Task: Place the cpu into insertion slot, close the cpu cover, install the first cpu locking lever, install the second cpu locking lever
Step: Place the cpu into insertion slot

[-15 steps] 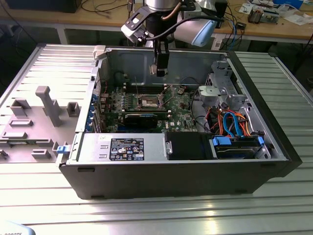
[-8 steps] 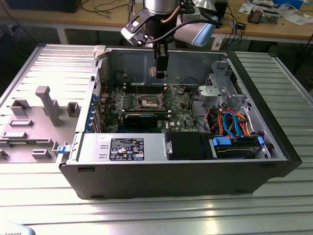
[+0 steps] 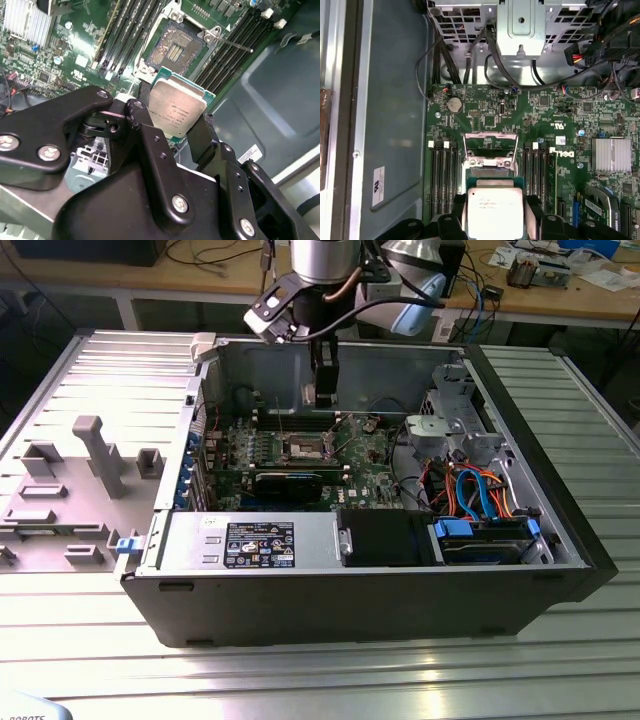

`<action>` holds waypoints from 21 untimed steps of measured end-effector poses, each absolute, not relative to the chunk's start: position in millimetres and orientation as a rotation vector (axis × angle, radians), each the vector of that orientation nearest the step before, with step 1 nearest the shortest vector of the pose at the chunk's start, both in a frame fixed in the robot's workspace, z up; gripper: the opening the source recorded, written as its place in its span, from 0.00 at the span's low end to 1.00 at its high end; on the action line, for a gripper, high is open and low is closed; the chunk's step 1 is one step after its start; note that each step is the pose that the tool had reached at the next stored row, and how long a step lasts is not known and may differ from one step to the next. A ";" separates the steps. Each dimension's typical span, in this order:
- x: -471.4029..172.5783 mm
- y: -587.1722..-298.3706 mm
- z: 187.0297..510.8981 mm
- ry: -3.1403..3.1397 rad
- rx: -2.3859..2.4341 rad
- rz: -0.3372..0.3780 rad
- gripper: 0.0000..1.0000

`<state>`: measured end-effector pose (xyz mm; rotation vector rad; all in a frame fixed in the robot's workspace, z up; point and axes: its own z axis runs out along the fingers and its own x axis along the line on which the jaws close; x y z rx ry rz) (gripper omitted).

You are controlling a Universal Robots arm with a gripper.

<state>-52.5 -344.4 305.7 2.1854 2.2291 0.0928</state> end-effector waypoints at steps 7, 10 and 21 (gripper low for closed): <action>-53.3 -344.4 298.7 2.214 2.200 0.092 0.54; -53.3 -344.4 298.0 2.214 2.200 0.093 0.54; -53.3 -344.4 292.6 2.214 2.200 0.093 0.54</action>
